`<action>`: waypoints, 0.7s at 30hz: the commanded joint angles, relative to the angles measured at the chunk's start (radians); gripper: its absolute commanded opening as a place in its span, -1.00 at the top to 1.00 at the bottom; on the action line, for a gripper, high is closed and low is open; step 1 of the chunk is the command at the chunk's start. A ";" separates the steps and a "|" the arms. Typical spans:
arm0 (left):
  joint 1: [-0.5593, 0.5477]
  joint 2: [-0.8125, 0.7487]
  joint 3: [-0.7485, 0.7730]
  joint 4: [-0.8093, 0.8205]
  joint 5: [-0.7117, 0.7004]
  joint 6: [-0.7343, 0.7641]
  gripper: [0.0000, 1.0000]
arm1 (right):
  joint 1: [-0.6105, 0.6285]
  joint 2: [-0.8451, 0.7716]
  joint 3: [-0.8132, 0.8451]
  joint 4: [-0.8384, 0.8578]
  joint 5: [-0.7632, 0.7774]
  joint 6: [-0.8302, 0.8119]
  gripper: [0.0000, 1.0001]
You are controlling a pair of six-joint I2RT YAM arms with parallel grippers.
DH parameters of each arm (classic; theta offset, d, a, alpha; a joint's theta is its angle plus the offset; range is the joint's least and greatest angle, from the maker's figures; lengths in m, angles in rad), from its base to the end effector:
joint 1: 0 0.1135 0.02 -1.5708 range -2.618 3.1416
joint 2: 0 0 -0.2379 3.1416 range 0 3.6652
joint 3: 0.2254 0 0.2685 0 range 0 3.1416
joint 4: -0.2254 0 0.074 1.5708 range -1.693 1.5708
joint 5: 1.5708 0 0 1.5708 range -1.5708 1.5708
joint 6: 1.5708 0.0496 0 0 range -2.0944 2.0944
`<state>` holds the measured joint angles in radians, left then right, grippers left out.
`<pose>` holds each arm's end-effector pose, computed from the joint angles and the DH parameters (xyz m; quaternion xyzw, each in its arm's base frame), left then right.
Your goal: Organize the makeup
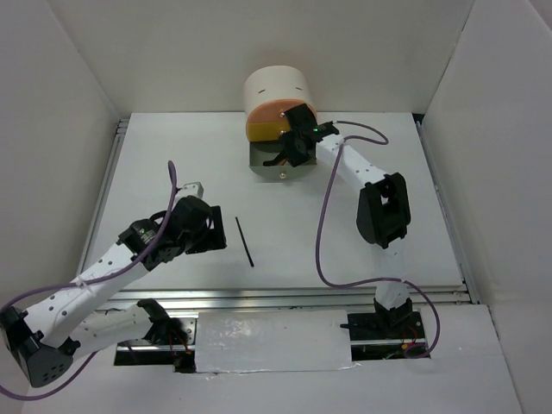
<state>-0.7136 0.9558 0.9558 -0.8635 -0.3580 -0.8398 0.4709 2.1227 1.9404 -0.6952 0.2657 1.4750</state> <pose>0.1798 -0.1326 0.2763 -0.1197 0.9174 -0.1197 0.3601 0.4433 0.2111 0.2339 0.4881 0.7955 0.2082 0.2925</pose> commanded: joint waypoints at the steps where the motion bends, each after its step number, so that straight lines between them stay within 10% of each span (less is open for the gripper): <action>1: 0.006 0.036 0.037 0.041 0.030 0.030 -0.99 | -0.015 -0.061 -0.017 0.080 -0.035 -0.060 -0.26; 5: 0.006 0.099 0.063 0.047 0.048 0.021 -0.99 | -0.021 -0.078 0.023 0.089 -0.051 -0.180 -0.91; 11: 0.006 0.237 0.123 0.040 0.022 -0.022 -0.99 | -0.026 -0.259 -0.047 0.115 -0.066 -0.367 -0.90; 21: 0.019 0.539 0.208 0.098 0.051 -0.071 -0.95 | -0.028 -0.788 -0.624 0.247 -0.151 -0.533 -0.87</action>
<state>-0.7029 1.4487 1.1091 -0.7952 -0.3222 -0.8722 0.4492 1.4223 1.4036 -0.4881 0.1417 1.0149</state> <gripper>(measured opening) 0.983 0.936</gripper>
